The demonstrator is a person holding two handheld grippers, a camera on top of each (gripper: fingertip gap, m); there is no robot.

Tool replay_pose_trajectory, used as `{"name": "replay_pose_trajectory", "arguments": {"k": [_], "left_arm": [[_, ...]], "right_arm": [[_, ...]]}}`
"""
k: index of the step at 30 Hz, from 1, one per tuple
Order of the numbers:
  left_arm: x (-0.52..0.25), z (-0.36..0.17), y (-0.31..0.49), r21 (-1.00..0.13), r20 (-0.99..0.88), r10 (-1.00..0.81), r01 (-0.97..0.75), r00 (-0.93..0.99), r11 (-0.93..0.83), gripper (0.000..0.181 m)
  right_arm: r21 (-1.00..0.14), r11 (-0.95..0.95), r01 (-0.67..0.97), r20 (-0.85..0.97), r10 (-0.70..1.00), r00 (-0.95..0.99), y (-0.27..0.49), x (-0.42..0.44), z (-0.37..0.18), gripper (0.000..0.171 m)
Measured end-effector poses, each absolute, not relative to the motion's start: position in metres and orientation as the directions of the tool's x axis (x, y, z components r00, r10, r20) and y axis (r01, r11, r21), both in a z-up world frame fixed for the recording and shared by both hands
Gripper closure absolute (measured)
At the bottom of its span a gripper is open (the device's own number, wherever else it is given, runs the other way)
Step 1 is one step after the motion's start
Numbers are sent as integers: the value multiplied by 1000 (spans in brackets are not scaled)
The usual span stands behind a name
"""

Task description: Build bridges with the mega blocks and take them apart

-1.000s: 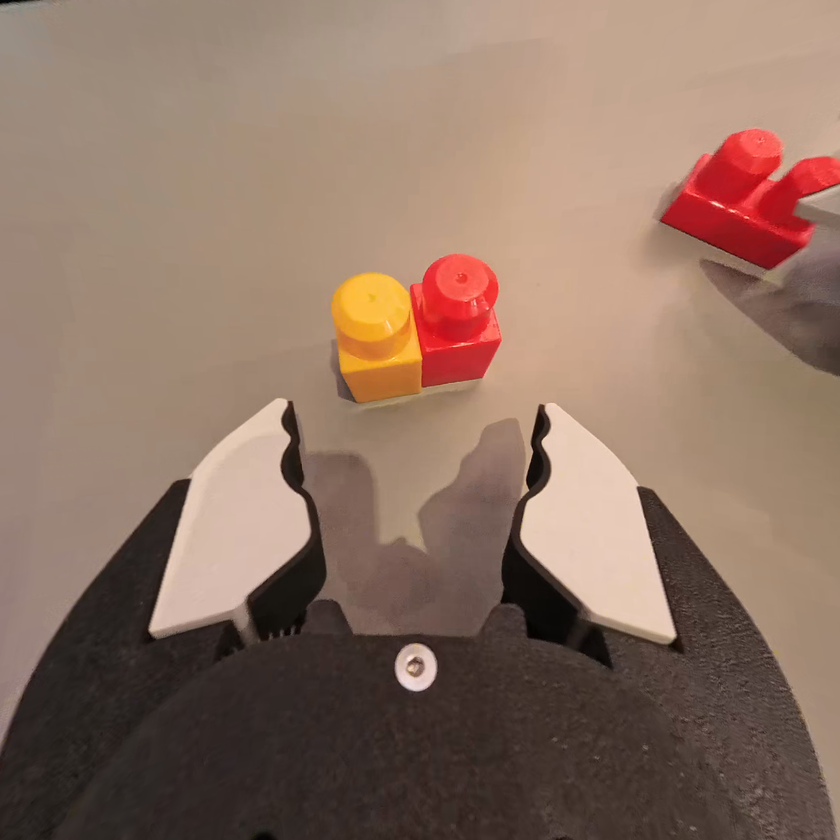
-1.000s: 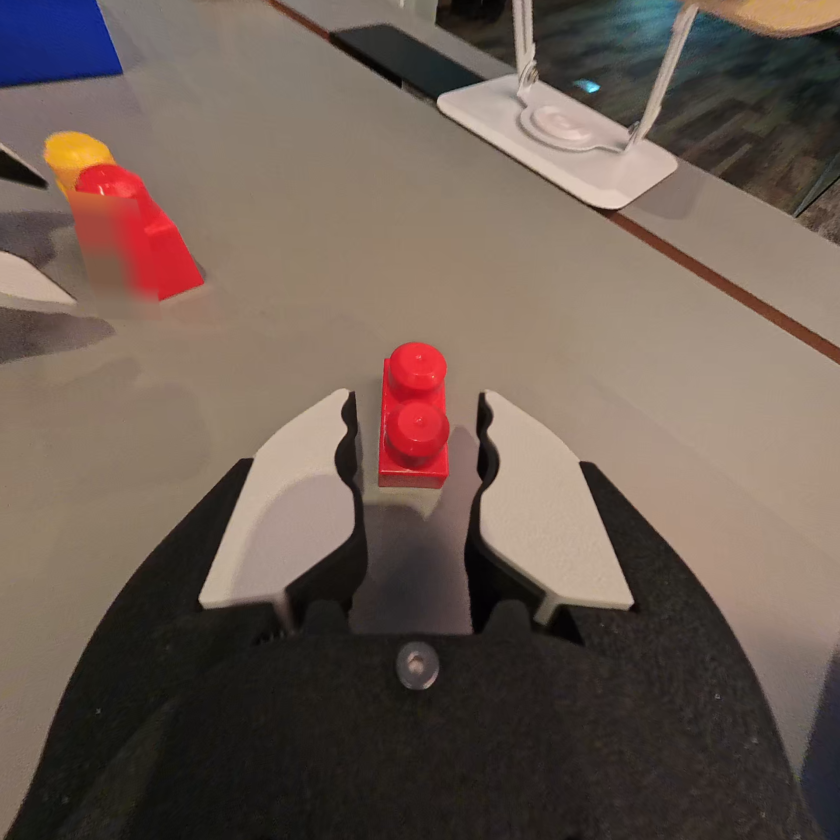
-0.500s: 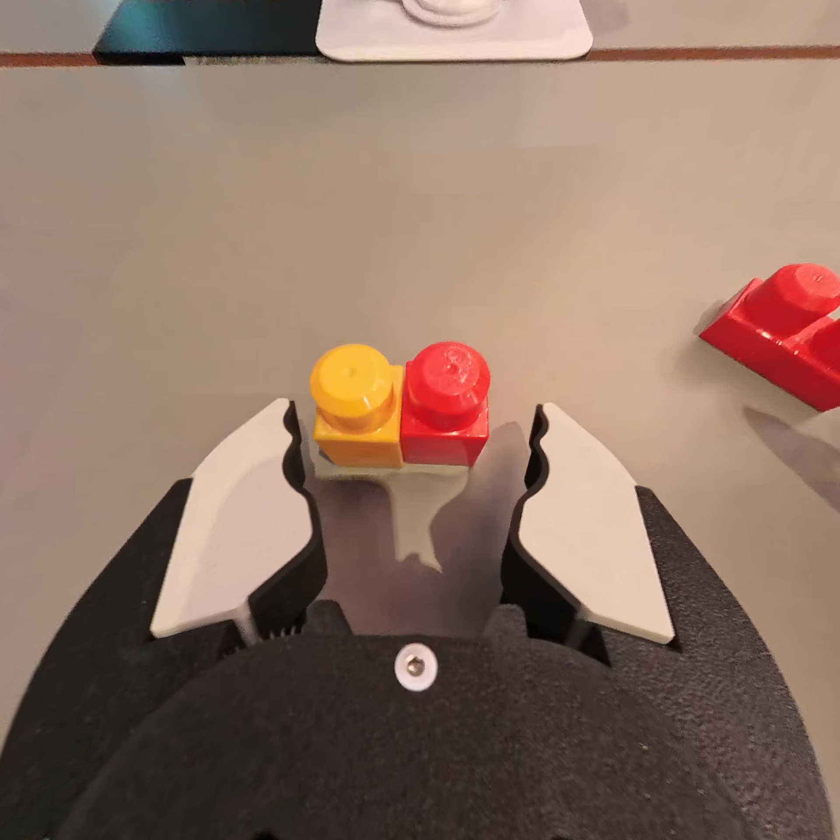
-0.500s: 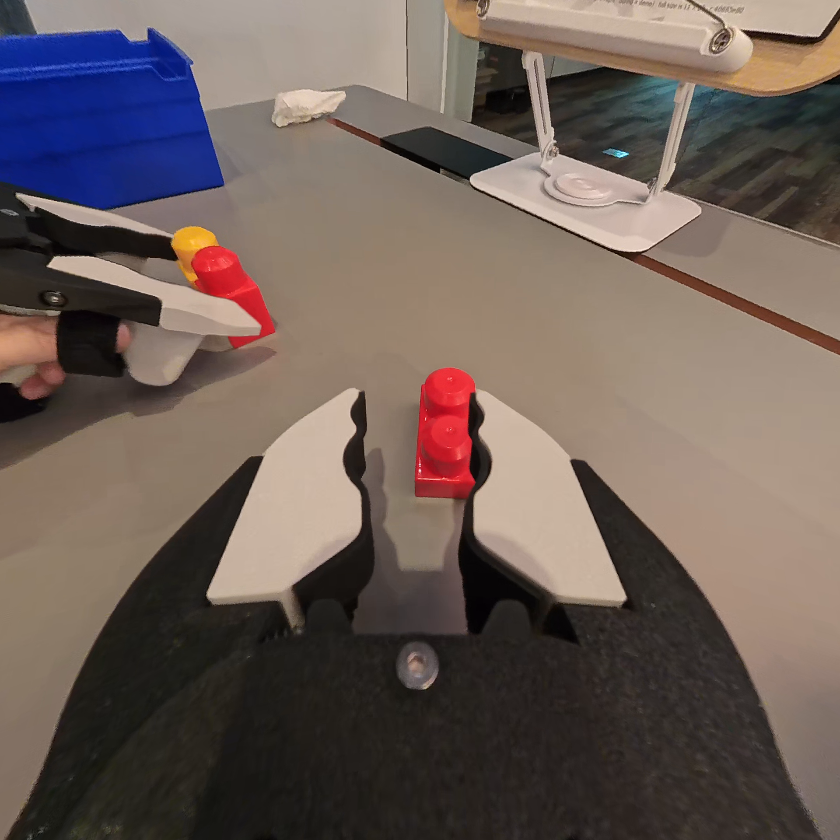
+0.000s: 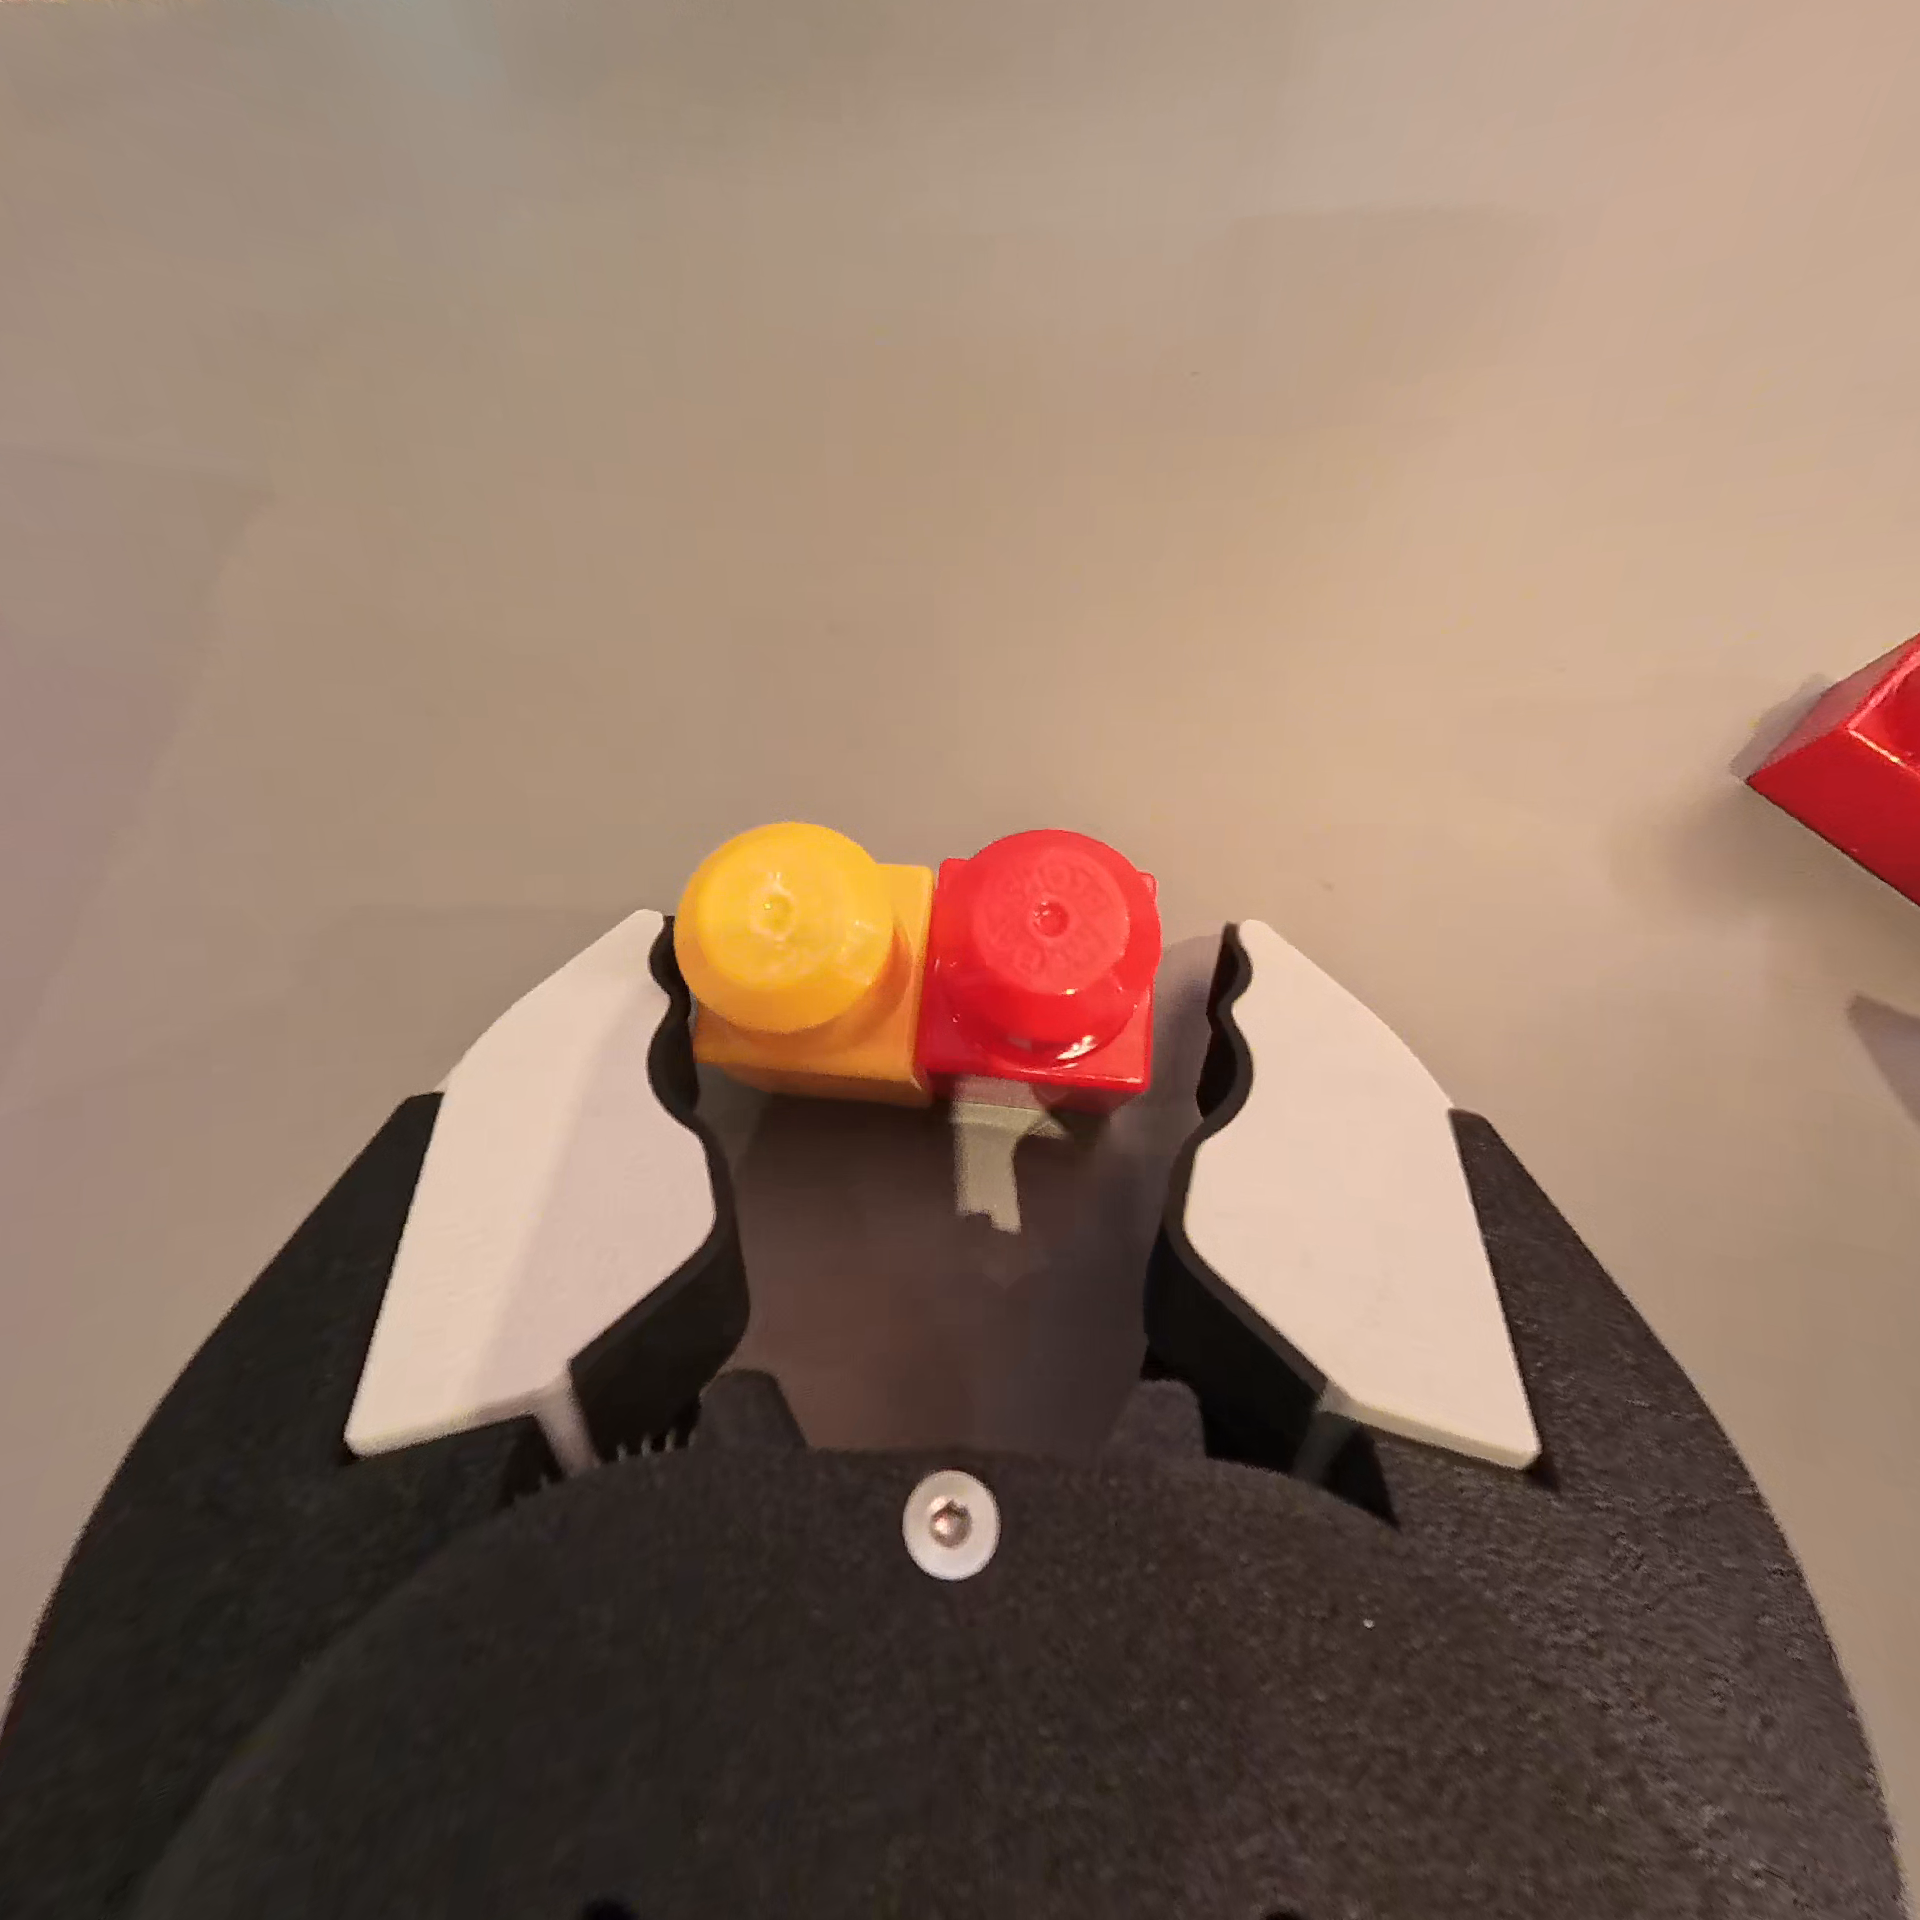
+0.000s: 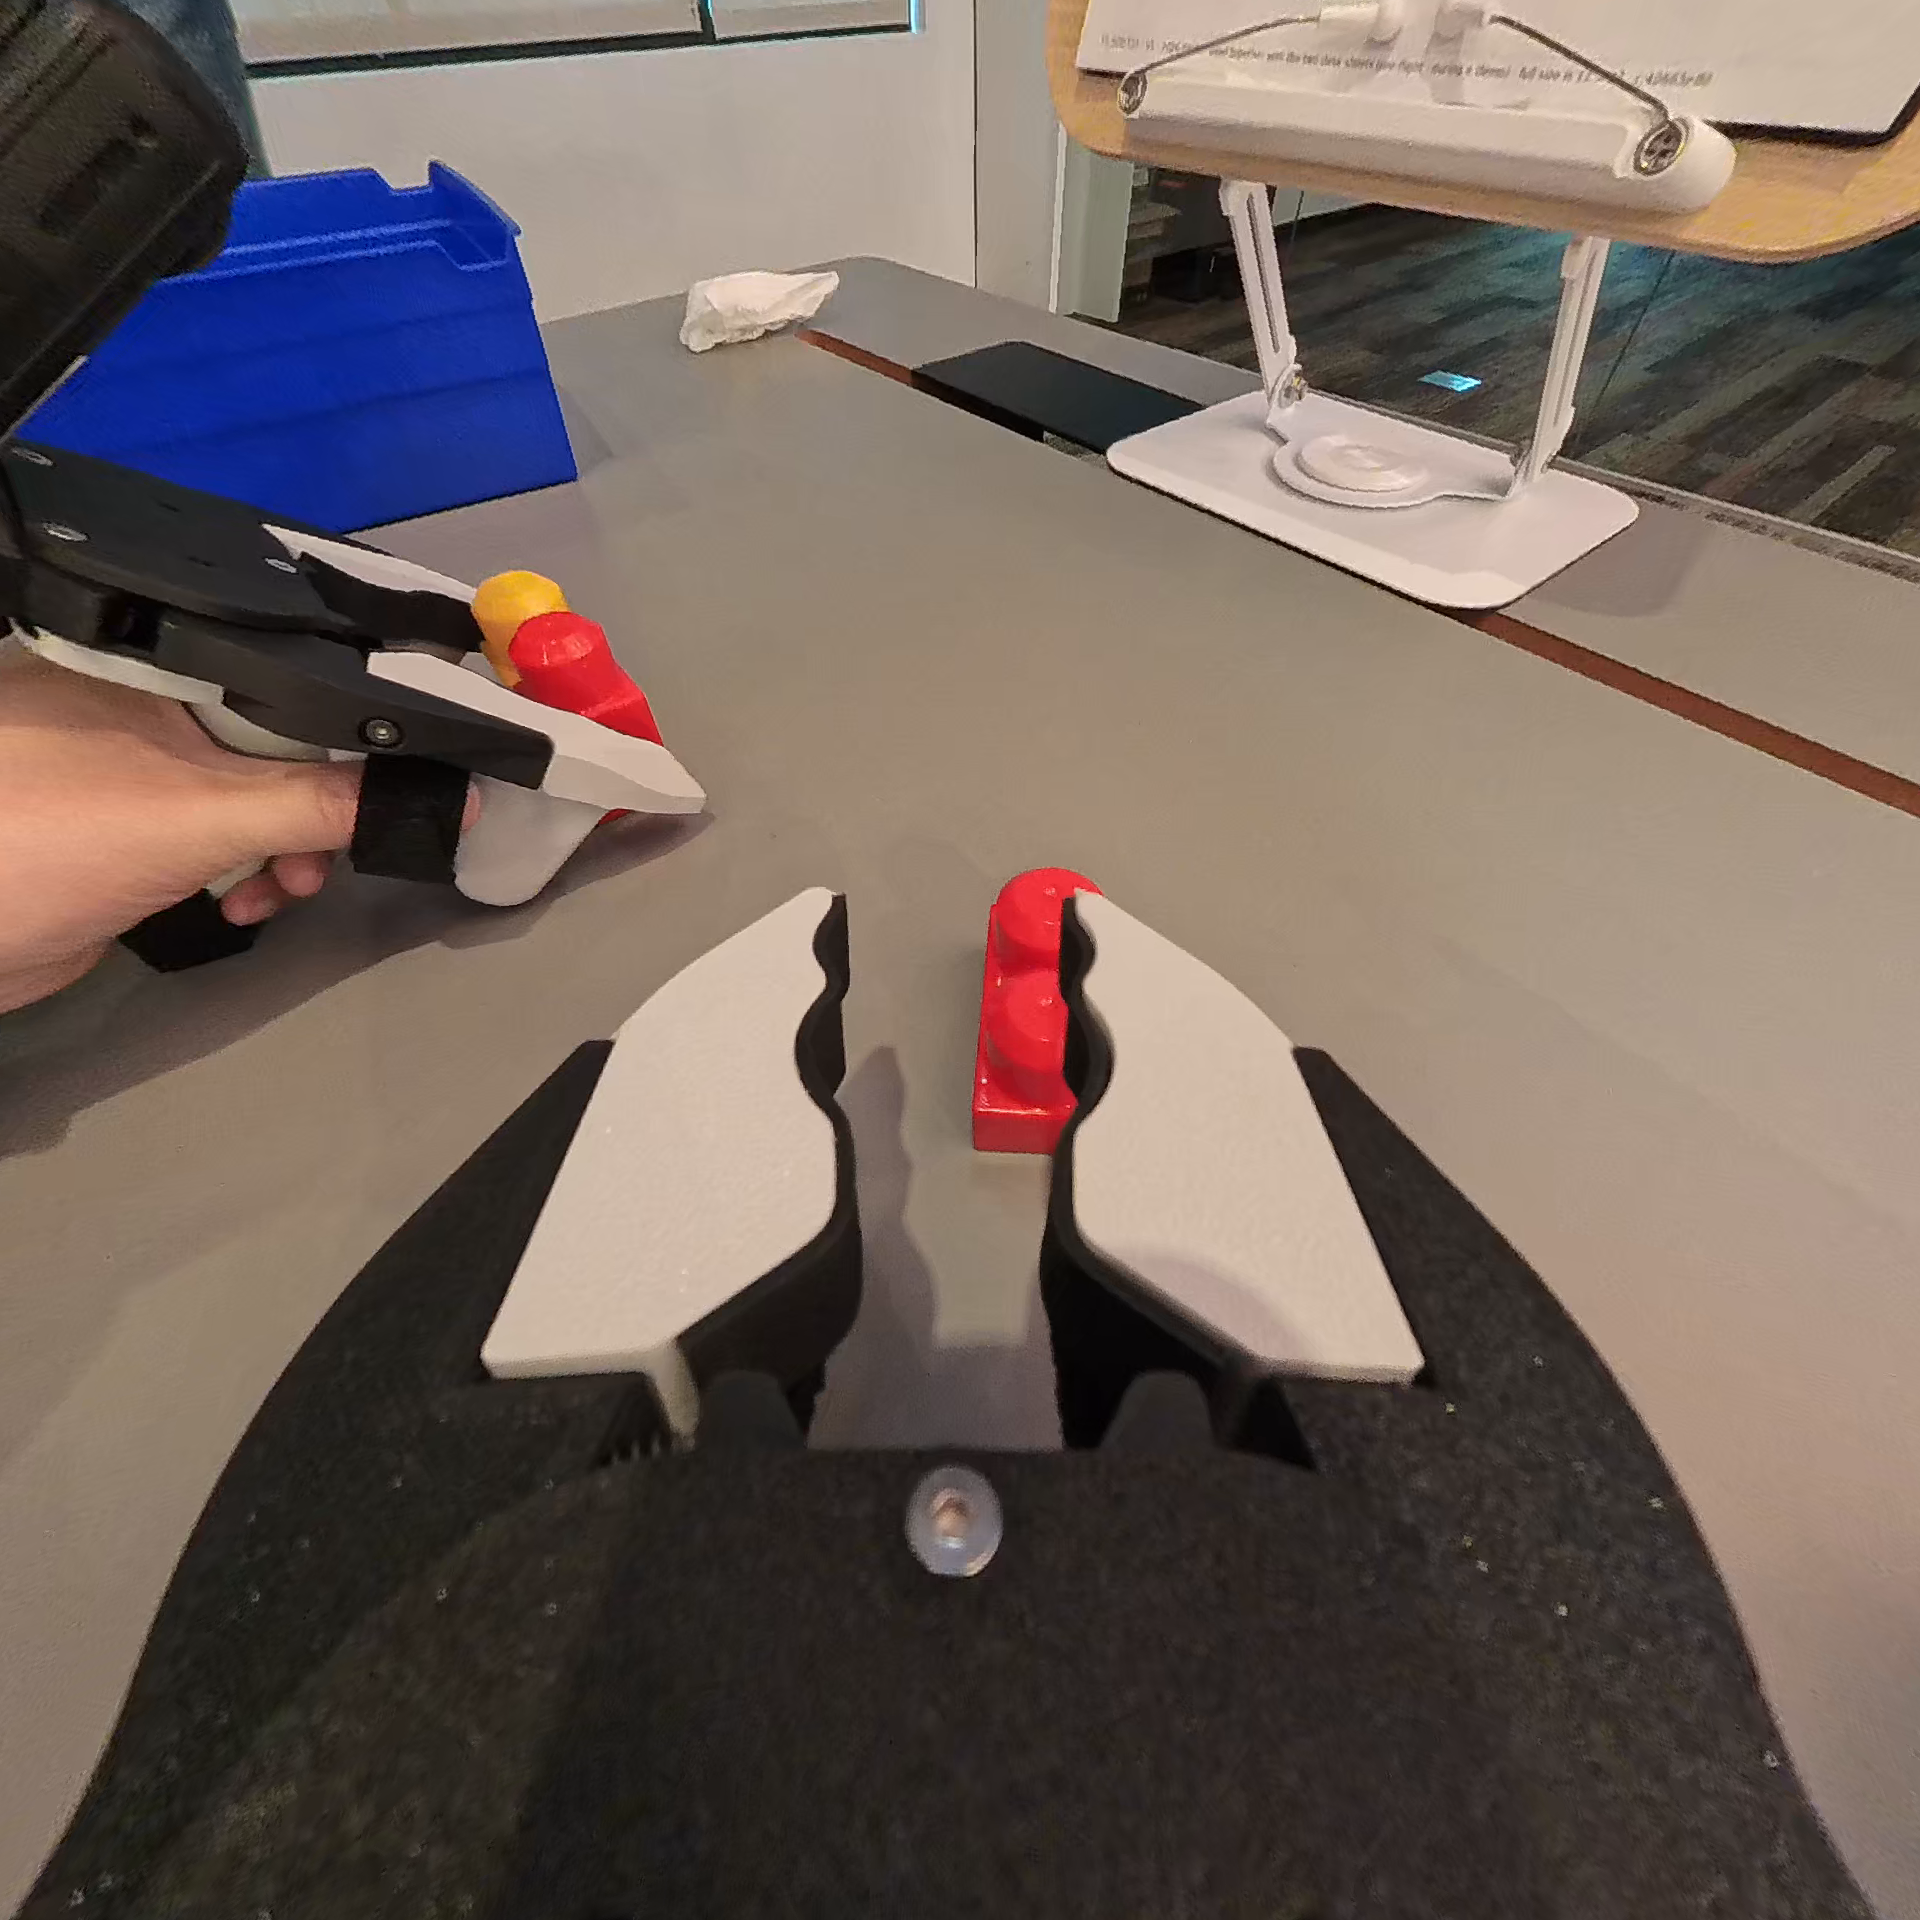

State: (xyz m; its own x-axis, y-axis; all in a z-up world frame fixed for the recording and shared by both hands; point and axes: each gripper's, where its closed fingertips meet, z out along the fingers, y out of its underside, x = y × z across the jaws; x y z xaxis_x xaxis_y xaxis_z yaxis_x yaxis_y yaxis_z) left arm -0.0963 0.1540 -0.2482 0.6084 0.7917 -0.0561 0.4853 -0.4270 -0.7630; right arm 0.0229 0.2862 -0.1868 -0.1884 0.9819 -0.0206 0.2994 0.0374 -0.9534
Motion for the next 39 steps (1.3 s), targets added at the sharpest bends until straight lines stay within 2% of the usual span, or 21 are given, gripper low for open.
{"name": "replay_pose_trajectory", "arguments": {"k": [6,16,20,26,35,39], "left_arm": [[-98,-255,154,-733,-50,792,516,609,-443,91],[-98,-252,161,-746,-32,742,478,670,-464,92],[-92,-243,168,-783,-57,645,366,762,-503,92],[-84,-230,171,-789,-232,426,88,875,-609,92],[-85,-210,199,-825,-243,182,-104,953,-556,92],[-87,-208,207,-816,-299,114,-192,947,-545,92]], "right_arm": [[-955,33,294,-25,982,-190,286,24,-185,135],[-957,25,290,-32,981,-190,287,25,-184,136],[-953,35,299,-19,984,-178,289,26,-185,136],[-936,33,349,-3,995,-102,304,29,-191,133],[-863,136,486,124,991,-57,307,13,-225,127],[-826,190,531,198,979,-42,310,8,-232,138]]}}
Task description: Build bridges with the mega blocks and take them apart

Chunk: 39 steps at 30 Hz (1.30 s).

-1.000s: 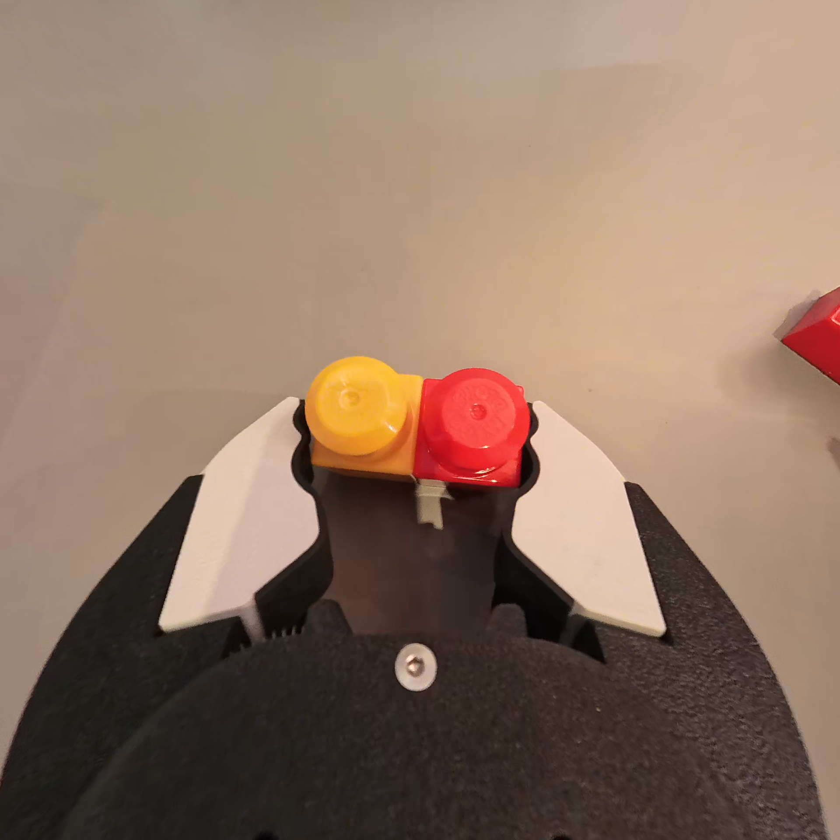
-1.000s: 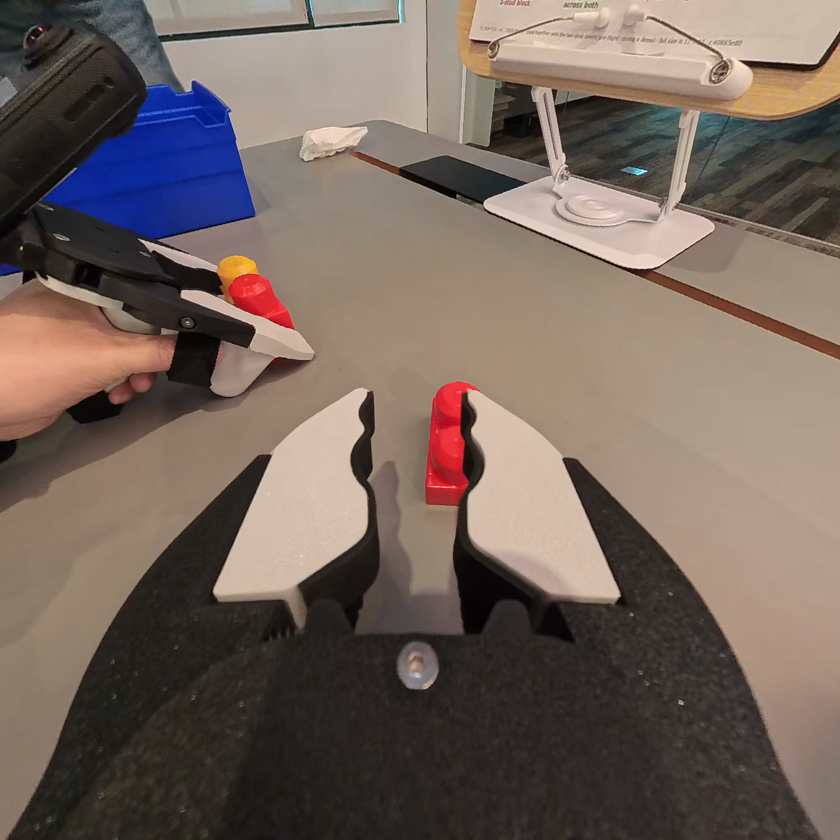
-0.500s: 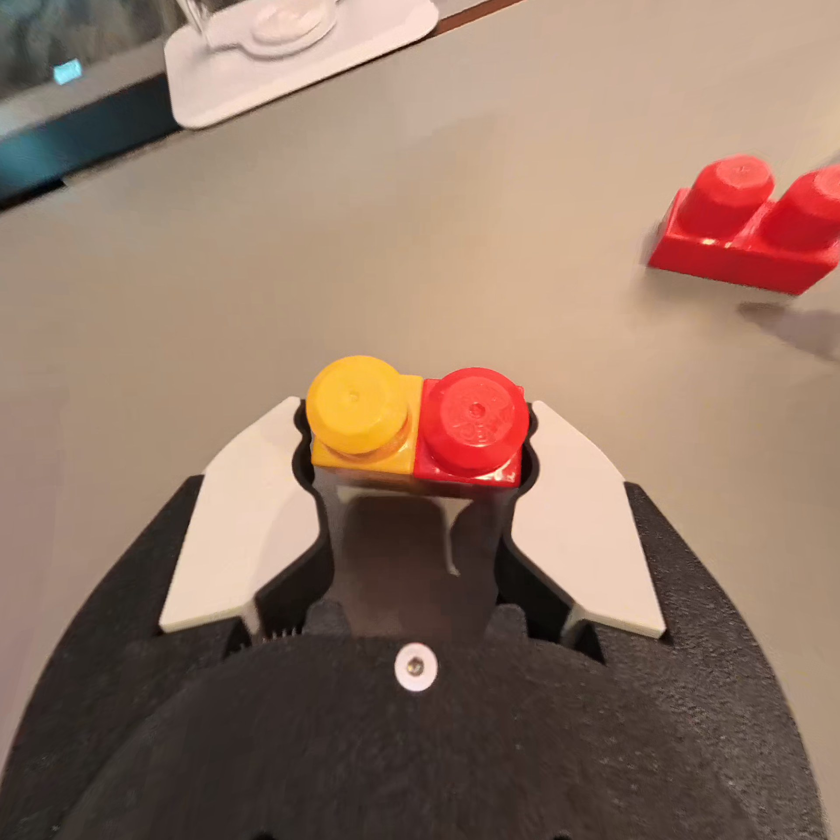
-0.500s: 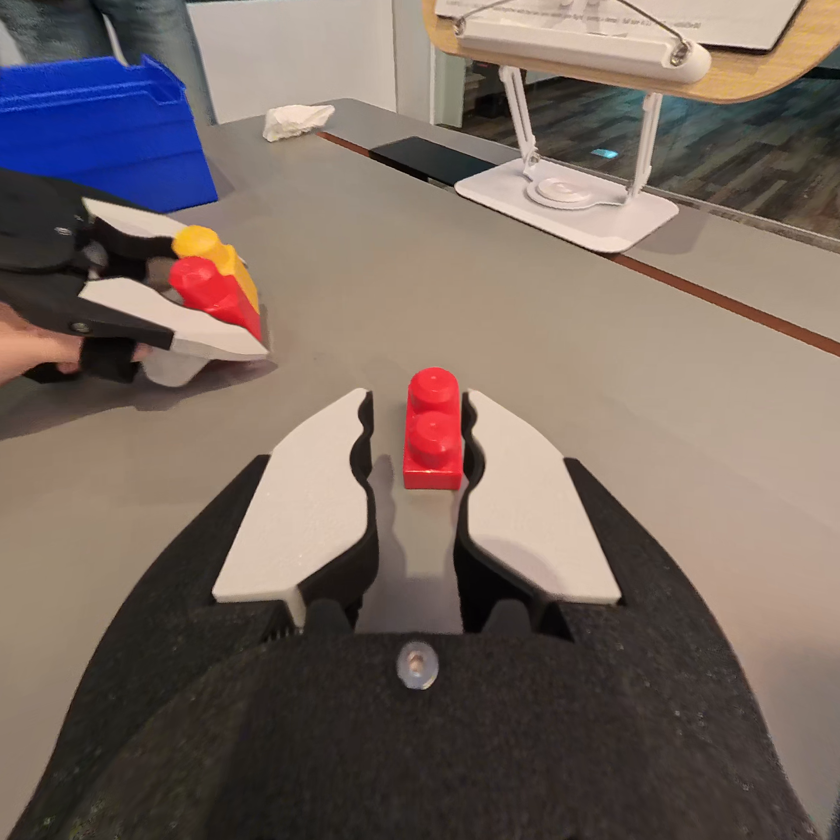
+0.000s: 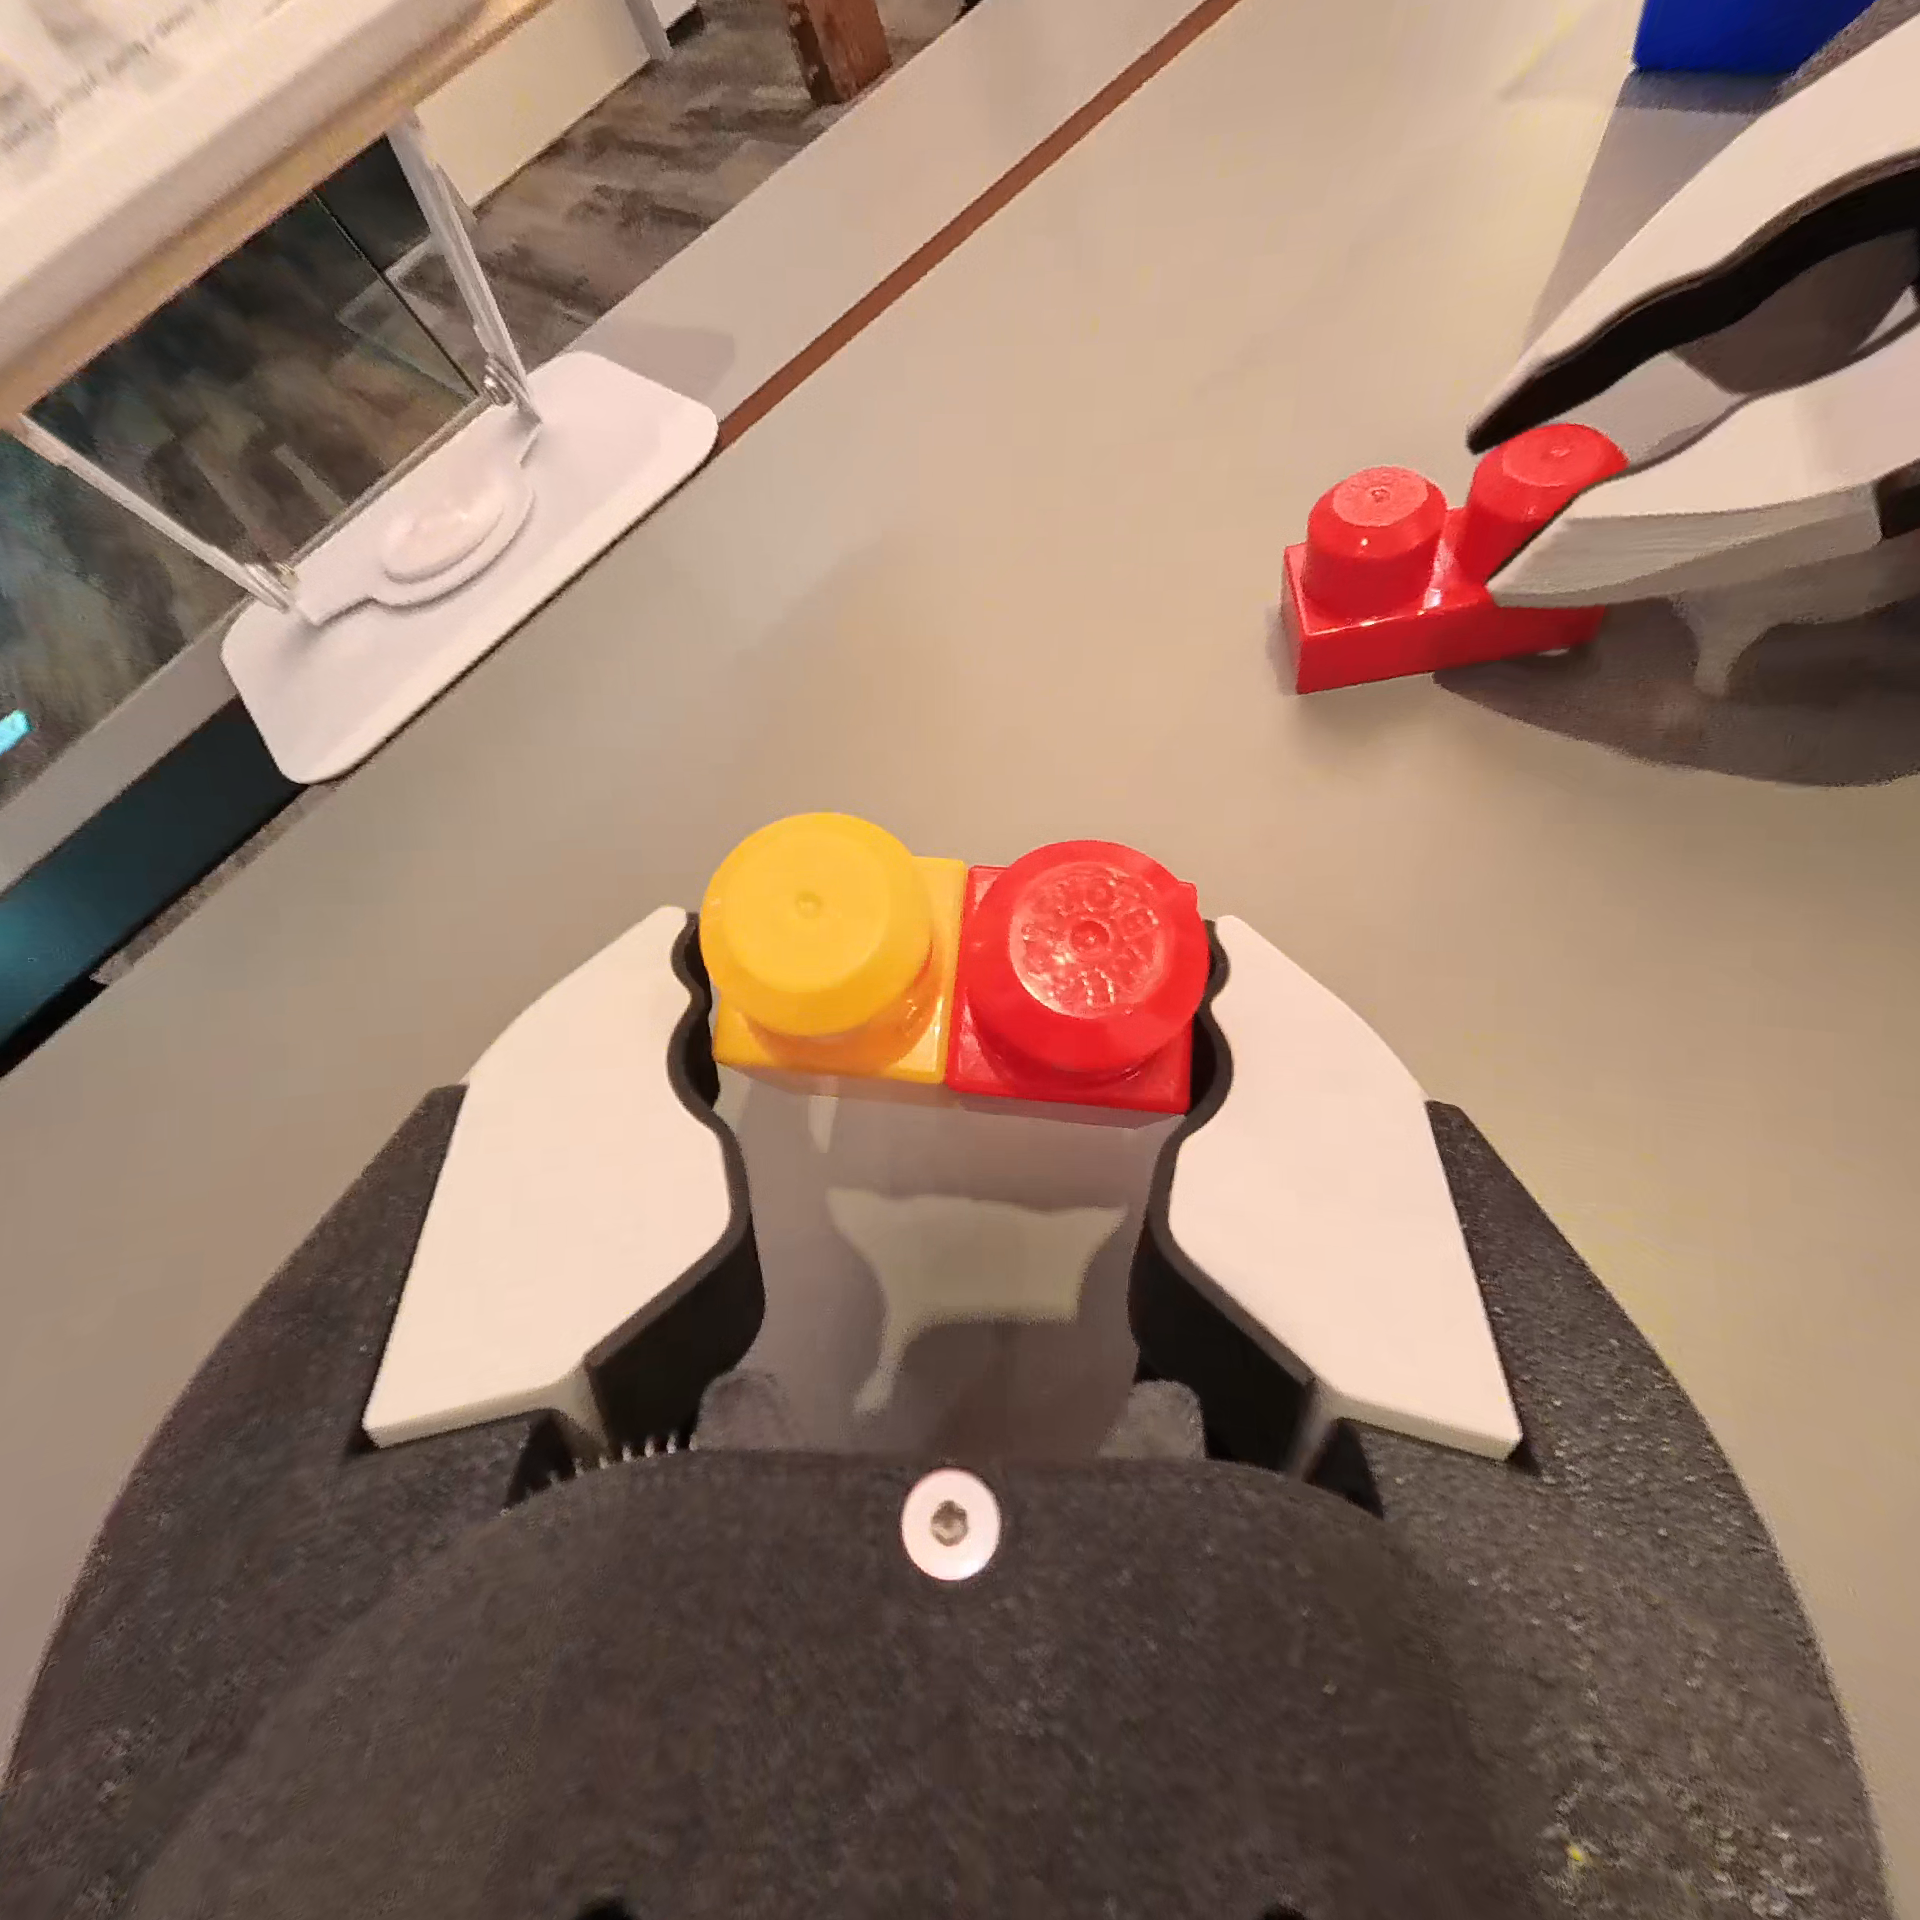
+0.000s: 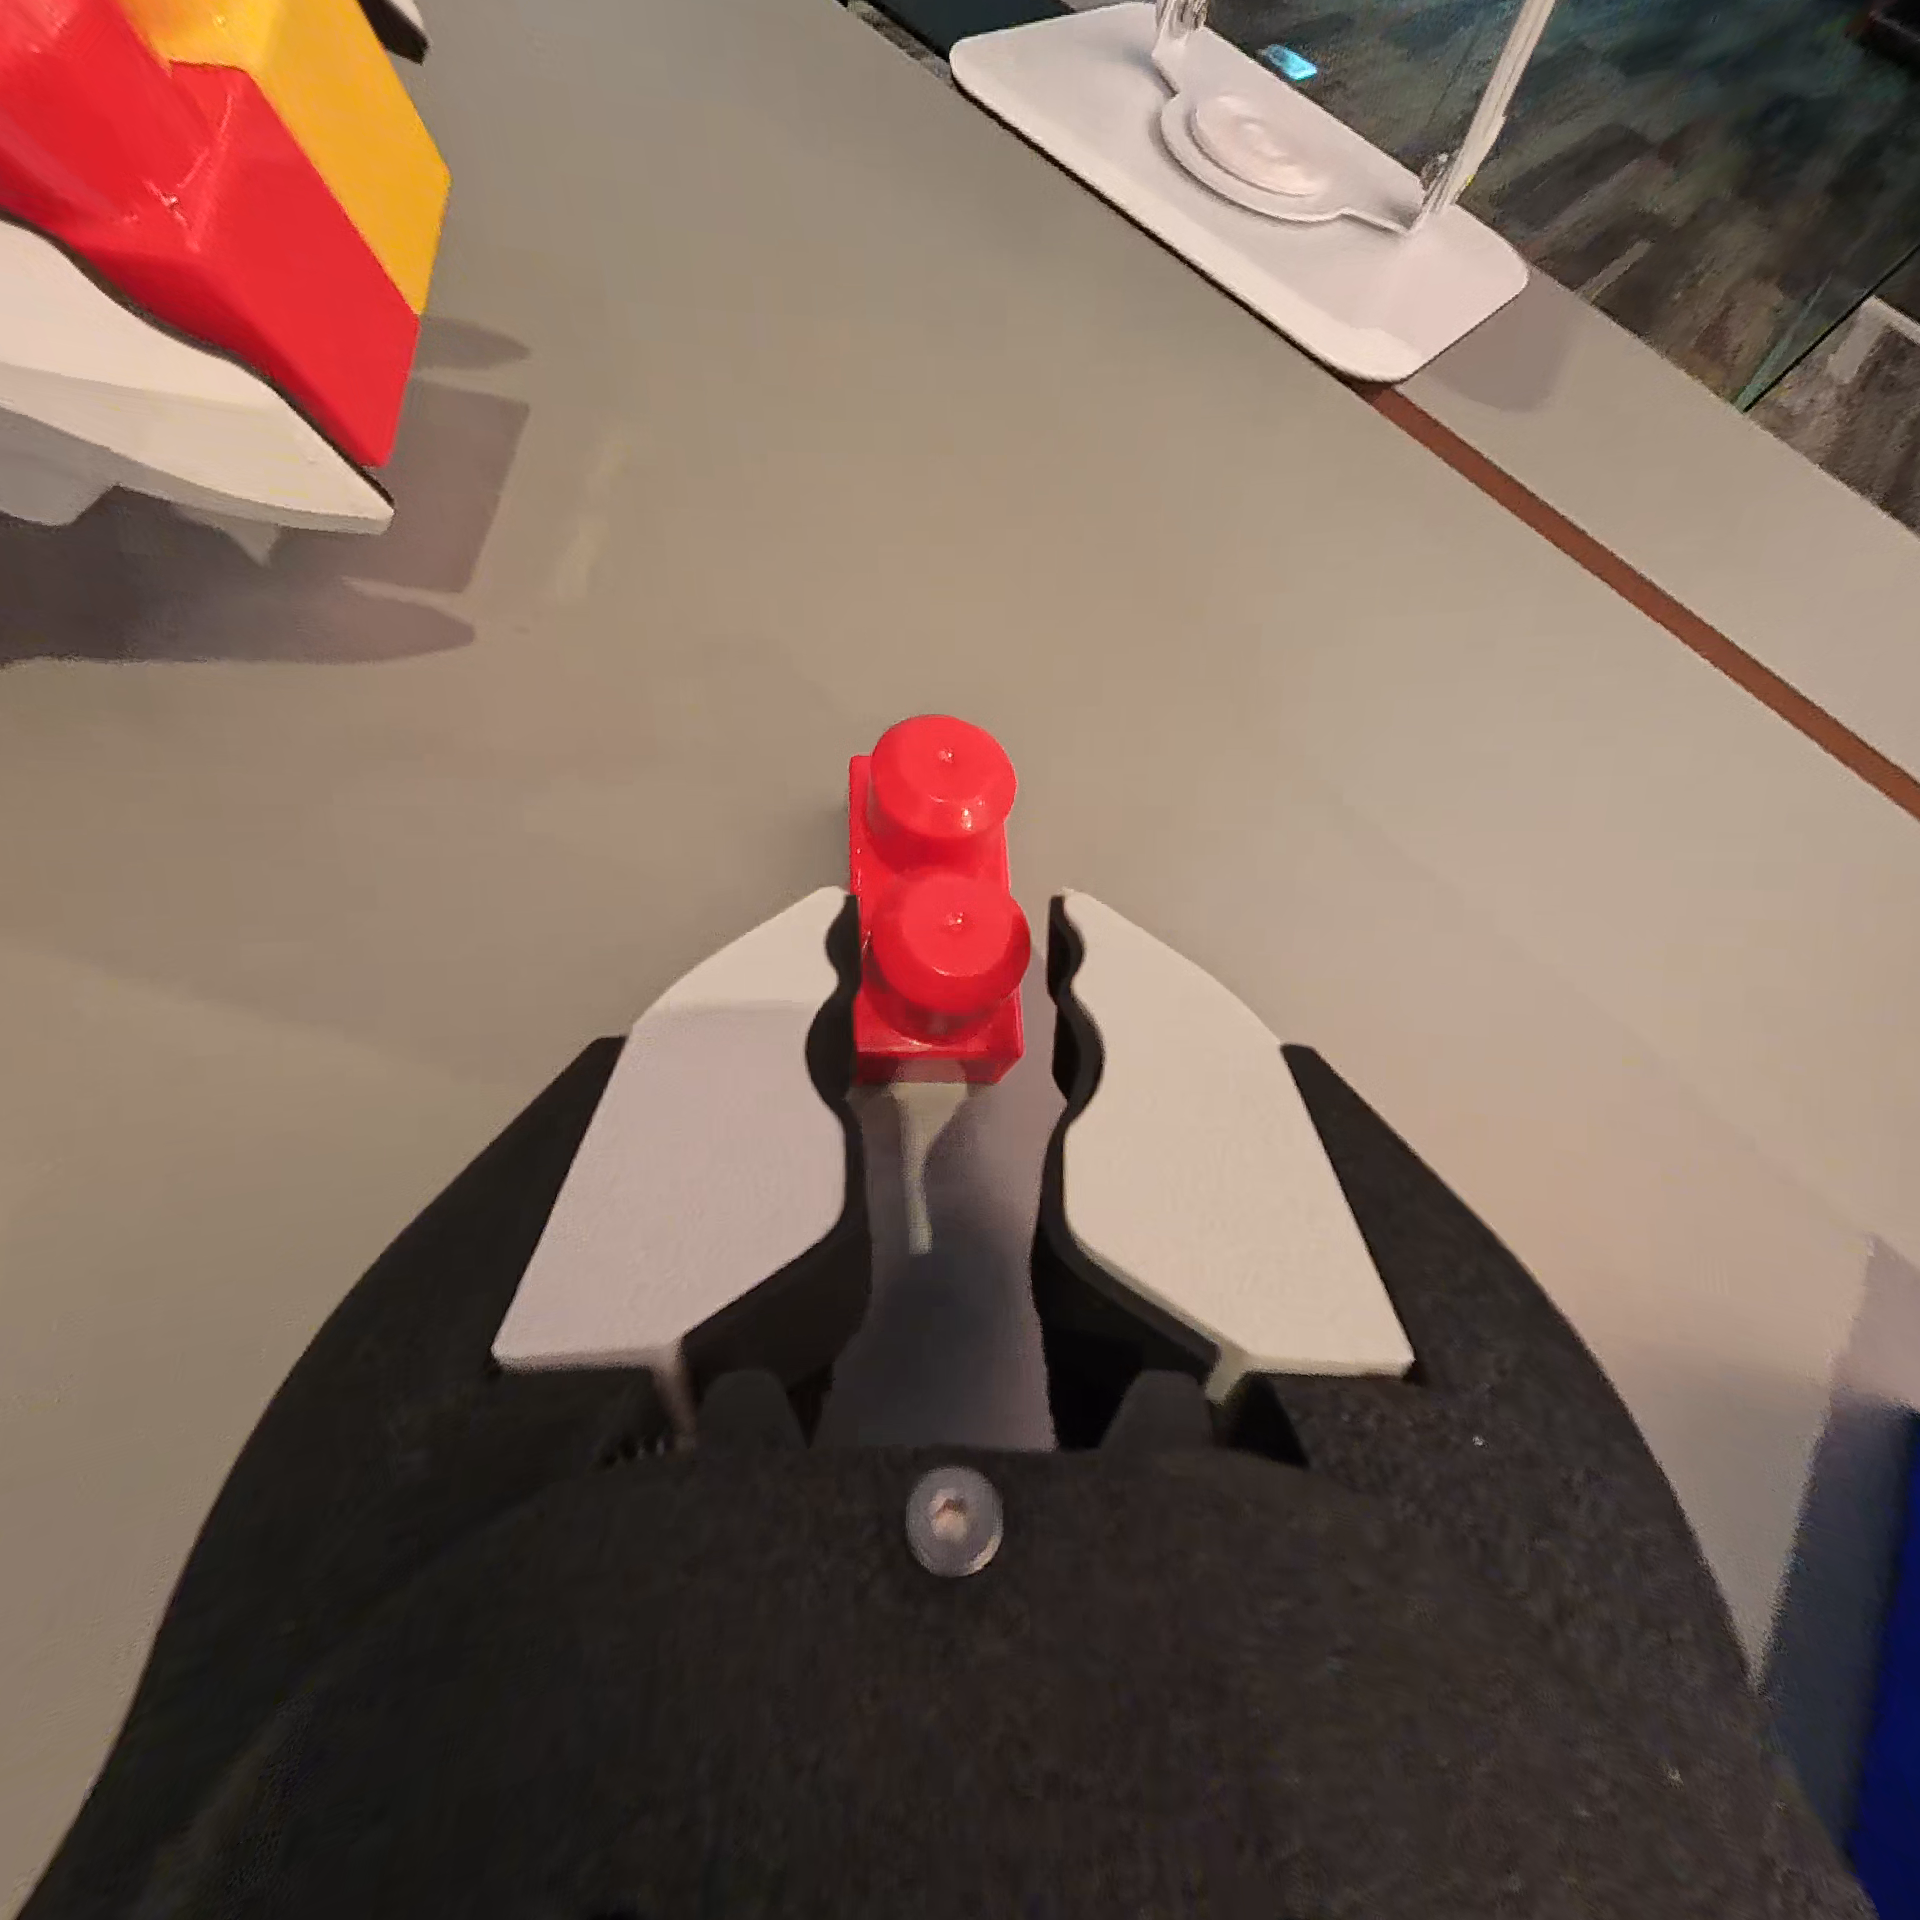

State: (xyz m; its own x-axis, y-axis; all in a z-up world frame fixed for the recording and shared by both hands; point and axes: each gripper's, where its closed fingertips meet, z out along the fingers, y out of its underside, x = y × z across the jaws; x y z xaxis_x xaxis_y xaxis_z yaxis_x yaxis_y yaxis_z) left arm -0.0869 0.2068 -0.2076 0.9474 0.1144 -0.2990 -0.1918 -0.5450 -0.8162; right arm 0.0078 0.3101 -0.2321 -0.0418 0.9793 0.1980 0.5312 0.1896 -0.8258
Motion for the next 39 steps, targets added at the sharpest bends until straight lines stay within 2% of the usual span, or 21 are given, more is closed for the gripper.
{"name": "replay_pose_trajectory", "arguments": {"k": [9,14,17,20,24,29,39], "left_arm": [[-83,-190,199,-873,-225,57,-175,973,-456,93],[-85,-197,194,-873,-192,43,-151,980,-465,93],[-84,-206,194,-849,-225,30,-180,974,-497,93],[-83,-210,192,-841,-233,33,-184,972,-509,93],[-88,-214,188,-844,-202,58,-144,978,-517,93],[-94,-213,188,-844,-189,88,-116,978,-524,93],[-105,-213,187,-842,-202,138,-101,970,-529,93]], "right_arm": [[-819,162,551,187,982,-12,313,1,-235,141],[-827,162,539,180,983,-18,307,3,-231,141],[-878,139,459,150,989,-13,292,0,-208,142],[-951,40,308,32,999,-32,258,-12,-166,142],[-972,-91,217,-111,990,-83,210,-36,-137,142],[-969,-86,233,-103,993,-59,178,-67,-138,142],[-954,22,299,26,1000,11,165,-90,-146,142]]}}
